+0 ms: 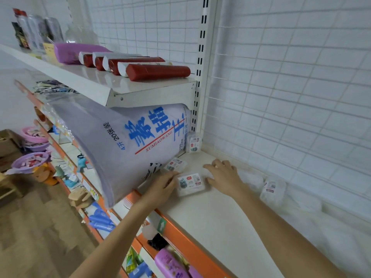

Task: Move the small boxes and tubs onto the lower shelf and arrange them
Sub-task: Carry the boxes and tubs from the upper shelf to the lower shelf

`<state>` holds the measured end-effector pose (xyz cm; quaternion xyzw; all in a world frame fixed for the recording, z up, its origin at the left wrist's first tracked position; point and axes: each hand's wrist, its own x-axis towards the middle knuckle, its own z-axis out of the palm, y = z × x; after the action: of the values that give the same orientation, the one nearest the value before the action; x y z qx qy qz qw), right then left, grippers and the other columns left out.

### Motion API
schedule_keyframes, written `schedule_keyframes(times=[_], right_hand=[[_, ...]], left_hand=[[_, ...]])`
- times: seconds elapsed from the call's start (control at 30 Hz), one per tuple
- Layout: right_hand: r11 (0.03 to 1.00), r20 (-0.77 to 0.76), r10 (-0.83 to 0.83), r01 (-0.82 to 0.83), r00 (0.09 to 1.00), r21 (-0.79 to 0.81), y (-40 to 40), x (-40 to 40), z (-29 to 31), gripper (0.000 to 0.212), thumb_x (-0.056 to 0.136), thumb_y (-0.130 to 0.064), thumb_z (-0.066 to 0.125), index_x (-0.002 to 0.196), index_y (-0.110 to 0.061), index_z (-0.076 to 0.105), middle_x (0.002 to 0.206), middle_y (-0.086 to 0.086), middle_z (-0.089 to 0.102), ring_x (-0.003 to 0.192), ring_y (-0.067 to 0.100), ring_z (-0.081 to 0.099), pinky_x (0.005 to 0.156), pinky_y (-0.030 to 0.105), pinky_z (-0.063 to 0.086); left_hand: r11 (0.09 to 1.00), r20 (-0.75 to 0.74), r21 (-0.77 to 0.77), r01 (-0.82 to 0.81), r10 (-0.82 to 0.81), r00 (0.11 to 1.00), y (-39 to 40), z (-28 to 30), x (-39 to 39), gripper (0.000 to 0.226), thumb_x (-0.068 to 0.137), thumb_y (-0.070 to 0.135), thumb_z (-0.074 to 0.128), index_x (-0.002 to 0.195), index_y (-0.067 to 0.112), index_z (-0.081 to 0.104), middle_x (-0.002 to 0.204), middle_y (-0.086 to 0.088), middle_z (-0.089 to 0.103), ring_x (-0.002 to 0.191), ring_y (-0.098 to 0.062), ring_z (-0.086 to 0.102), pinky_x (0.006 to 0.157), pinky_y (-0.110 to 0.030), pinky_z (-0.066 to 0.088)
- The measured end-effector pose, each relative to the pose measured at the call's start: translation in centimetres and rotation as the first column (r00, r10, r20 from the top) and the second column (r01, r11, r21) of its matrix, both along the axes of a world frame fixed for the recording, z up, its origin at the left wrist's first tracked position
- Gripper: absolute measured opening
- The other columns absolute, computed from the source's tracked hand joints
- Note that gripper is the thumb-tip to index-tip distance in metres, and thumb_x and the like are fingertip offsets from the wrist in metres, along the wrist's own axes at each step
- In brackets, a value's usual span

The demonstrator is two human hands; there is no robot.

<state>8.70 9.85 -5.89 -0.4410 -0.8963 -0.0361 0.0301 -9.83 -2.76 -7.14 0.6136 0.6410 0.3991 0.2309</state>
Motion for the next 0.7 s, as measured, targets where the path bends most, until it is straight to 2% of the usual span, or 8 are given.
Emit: schedule_keyframes(times=[0.1, 0.2, 0.23, 0.3, 0.37, 0.47, 0.6, 0.7], right_hand=[[0.994, -0.070, 0.106, -0.105, 0.992, 0.013, -1.3, 1.5, -0.4, 0.037, 0.094, -0.034, 0.044, 0.128, -0.019, 0.048, 0.132, 0.003, 0.039, 0.121, 0.026, 0.041, 0.098, 0.036, 0.034], [0.983, -0.354, 0.157, -0.181, 0.922, -0.037, -2.7, 3.6, -0.1, 0.031, 0.095, -0.031, 0.045, 0.122, -0.017, 0.050, 0.127, 0.001, 0.049, 0.111, 0.021, 0.052, 0.090, 0.030, 0.038], [0.984, -0.507, 0.109, -0.166, 0.855, -0.069, -3.3, 4.1, 0.3, 0.028, 0.096, -0.031, 0.043, 0.119, -0.017, 0.050, 0.122, 0.001, 0.054, 0.105, 0.021, 0.055, 0.086, 0.028, 0.040], [0.984, -0.765, -0.026, -0.117, 0.644, -0.132, -4.3, 5.1, 0.9, 0.015, 0.098, -0.026, 0.040, 0.108, -0.019, 0.050, 0.102, 0.001, 0.062, 0.086, 0.018, 0.060, 0.072, 0.017, 0.041], [0.974, -0.847, -0.164, -0.053, 0.506, -0.220, -5.0, 5.9, 0.7, 0.010, 0.098, -0.016, 0.040, 0.097, -0.021, 0.049, 0.084, -0.005, 0.061, 0.073, 0.008, 0.058, 0.060, 0.012, 0.038], [0.933, -0.871, -0.299, -0.071, 0.389, -0.353, -5.7, 6.9, -1.0, 0.016, 0.097, -0.010, 0.041, 0.091, -0.016, 0.055, 0.088, -0.012, 0.060, 0.080, 0.007, 0.057, 0.066, 0.008, 0.041], [0.915, -0.843, -0.344, -0.055, 0.412, -0.400, -6.3, 7.6, -2.3, 0.020, 0.096, -0.010, 0.042, 0.105, -0.011, 0.060, 0.105, -0.003, 0.060, 0.096, 0.008, 0.055, 0.076, 0.003, 0.038], [0.895, -0.789, -0.331, -0.091, 0.518, -0.436, -6.6, 7.6, -2.5, 0.027, 0.092, -0.022, 0.053, 0.120, -0.018, 0.055, 0.116, -0.002, 0.056, 0.105, 0.010, 0.053, 0.093, 0.018, 0.041]], left_hand=[[0.999, -0.032, -0.040, -0.013, 0.012, 0.999, -0.1, -0.4, 0.0, 0.028, 0.097, 0.022, 0.045, 0.124, 0.016, 0.051, 0.107, 0.004, 0.059, 0.086, 0.007, 0.053, 0.068, -0.004, 0.041], [0.993, -0.082, -0.117, 0.014, -0.023, 0.996, 0.1, -0.8, 0.1, 0.048, 0.087, 0.035, 0.060, 0.130, 0.023, 0.044, 0.115, 0.009, 0.050, 0.097, -0.002, 0.052, 0.082, -0.011, 0.042], [0.992, -0.120, -0.126, 0.013, -0.028, 0.992, 0.3, -0.9, 0.1, 0.055, 0.084, 0.038, 0.064, 0.132, 0.023, 0.042, 0.121, 0.009, 0.046, 0.105, -0.005, 0.049, 0.090, -0.019, 0.042], [0.993, -0.168, -0.117, 0.005, -0.025, 0.985, 0.4, -1.1, 0.1, 0.061, 0.080, 0.039, 0.068, 0.133, 0.024, 0.042, 0.124, 0.010, 0.042, 0.111, -0.008, 0.046, 0.097, -0.025, 0.041], [0.995, -0.161, -0.102, 0.013, -0.030, 0.987, 0.3, -1.1, 0.1, 0.061, 0.079, 0.037, 0.069, 0.132, 0.025, 0.043, 0.123, 0.011, 0.043, 0.110, -0.007, 0.047, 0.096, -0.023, 0.042], [0.994, -0.158, -0.089, 0.058, -0.071, 0.985, 0.1, -1.0, 0.1, 0.071, 0.069, 0.050, 0.067, 0.131, 0.025, 0.046, 0.120, 0.013, 0.047, 0.108, -0.005, 0.048, 0.096, -0.023, 0.042], [0.992, -0.247, -0.079, 0.096, -0.113, 0.962, 0.0, -1.0, 0.1, 0.083, 0.058, 0.066, 0.050, 0.129, 0.023, 0.048, 0.123, 0.009, 0.050, 0.113, -0.007, 0.045, 0.101, -0.027, 0.037], [0.993, -0.294, -0.069, 0.091, -0.107, 0.950, 0.0, -0.9, 0.4, 0.087, 0.058, 0.069, 0.057, 0.132, 0.024, 0.045, 0.126, 0.012, 0.046, 0.115, -0.004, 0.040, 0.101, -0.024, 0.034]])
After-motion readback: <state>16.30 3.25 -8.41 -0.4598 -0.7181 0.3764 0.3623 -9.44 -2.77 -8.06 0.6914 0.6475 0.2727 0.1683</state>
